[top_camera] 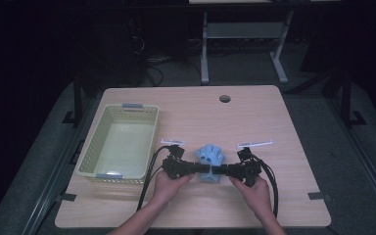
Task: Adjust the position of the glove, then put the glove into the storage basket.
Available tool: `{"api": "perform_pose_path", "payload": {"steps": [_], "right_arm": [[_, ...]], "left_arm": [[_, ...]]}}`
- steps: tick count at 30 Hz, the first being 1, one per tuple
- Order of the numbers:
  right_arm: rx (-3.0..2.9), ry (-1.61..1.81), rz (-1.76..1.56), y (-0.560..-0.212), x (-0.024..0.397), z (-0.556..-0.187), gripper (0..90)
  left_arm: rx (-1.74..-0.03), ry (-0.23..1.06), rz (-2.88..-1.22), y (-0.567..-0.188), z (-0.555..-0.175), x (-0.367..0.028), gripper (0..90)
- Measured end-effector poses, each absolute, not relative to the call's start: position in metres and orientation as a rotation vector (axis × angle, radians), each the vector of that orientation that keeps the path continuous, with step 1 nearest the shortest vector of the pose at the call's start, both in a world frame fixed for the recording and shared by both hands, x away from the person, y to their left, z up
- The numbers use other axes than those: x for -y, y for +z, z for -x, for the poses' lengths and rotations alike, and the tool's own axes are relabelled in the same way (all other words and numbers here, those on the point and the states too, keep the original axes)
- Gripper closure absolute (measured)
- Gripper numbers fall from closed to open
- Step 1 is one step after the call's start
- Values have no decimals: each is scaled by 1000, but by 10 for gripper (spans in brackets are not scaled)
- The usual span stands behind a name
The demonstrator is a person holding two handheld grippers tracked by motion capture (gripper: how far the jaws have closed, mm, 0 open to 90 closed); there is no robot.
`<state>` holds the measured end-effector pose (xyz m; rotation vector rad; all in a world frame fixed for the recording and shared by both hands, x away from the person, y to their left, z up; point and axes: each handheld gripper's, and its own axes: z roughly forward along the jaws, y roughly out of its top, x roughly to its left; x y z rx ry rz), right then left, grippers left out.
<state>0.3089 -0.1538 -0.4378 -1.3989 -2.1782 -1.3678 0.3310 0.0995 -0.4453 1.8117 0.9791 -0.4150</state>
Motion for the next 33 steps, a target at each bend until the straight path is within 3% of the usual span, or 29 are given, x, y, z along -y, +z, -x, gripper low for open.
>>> {"api": "perform_pose_path", "payload": {"steps": [33], "right_arm": [[2215, -1390, 1357, -416, 139, -316, 752]], "left_arm": [[-963, -382, -1797, -427, -333, -114, 743]]}}
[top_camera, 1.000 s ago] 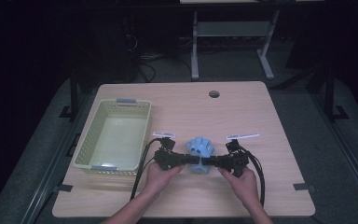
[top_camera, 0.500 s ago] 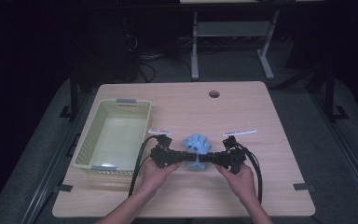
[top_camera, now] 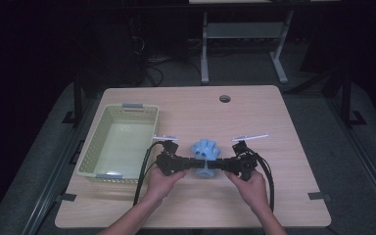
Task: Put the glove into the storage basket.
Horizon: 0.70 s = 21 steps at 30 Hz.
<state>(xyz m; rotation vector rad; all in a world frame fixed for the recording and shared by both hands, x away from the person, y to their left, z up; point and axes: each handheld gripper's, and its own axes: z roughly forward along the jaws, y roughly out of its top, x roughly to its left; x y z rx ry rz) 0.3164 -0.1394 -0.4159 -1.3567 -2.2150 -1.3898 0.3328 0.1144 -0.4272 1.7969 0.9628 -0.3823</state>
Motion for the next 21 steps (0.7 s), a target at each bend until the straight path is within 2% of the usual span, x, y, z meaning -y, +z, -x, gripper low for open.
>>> {"api": "perform_pose_path", "payload": {"steps": [21], "right_arm": [[2174, -1463, 1308, -400, 124, -323, 762]], "left_arm": [[-948, -346, -1768, -405, -335, -137, 746]]}}
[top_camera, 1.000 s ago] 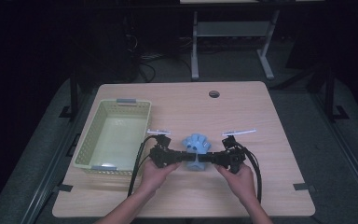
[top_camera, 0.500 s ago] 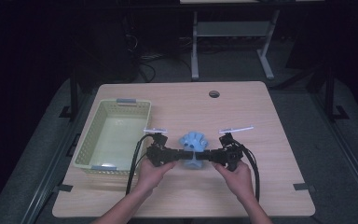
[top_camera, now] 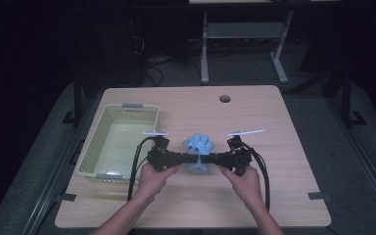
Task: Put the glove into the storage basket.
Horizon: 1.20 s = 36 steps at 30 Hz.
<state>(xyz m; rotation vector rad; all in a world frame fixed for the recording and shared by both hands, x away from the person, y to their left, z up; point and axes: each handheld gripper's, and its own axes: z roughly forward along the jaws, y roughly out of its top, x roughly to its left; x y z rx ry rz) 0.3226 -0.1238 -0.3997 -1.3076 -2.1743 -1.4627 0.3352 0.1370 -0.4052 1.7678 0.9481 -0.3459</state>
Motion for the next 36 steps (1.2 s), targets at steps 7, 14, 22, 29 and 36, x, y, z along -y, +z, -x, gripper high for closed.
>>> {"api": "perform_pose_path", "payload": {"steps": [7, 14, 22, 29, 36], "right_arm": [[2186, -1475, 1284, -392, 116, -328, 764], [2184, -1476, 1261, -387, 105, -332, 765], [2205, -1495, 1210, -378, 87, -338, 766], [2198, -1500, 1173, -373, 72, -341, 769], [2208, -1498, 1150, -368, 61, -343, 769]], "left_arm": [[-948, -331, -1760, -397, -337, -146, 749], [-947, -319, -1754, -391, -337, -159, 749], [-957, -294, -1729, -384, -336, -177, 750], [-956, -286, -1711, -380, -334, -194, 750], [-957, -280, -1700, -377, -332, -205, 752]]}}
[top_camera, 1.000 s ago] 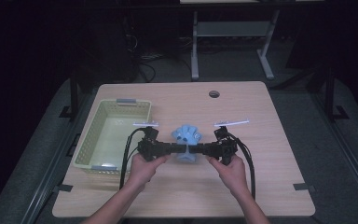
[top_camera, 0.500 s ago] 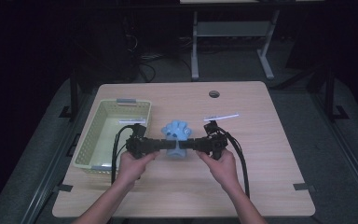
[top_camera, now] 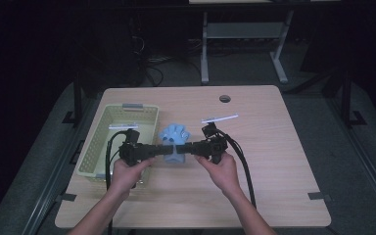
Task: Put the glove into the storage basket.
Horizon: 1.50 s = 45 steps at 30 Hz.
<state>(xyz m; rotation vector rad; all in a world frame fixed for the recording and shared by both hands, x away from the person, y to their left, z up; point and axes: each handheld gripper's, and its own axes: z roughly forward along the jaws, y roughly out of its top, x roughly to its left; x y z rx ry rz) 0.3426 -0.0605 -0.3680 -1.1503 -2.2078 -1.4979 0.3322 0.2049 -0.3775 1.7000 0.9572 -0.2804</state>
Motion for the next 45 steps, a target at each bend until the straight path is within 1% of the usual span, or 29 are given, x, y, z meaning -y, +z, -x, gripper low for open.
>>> {"api": "perform_pose_path", "payload": {"steps": [20, 23, 45], "right_arm": [[2215, -1497, 1110, -359, 30, -351, 774], [2217, -1493, 1101, -358, 23, -353, 774], [2214, -1492, 1077, -359, -10, -363, 775]], "left_arm": [[-980, -247, -1684, -368, -333, -237, 756], [-987, -260, -1671, -368, -334, -243, 759], [-1034, -233, -1664, -366, -337, -274, 760]]}}
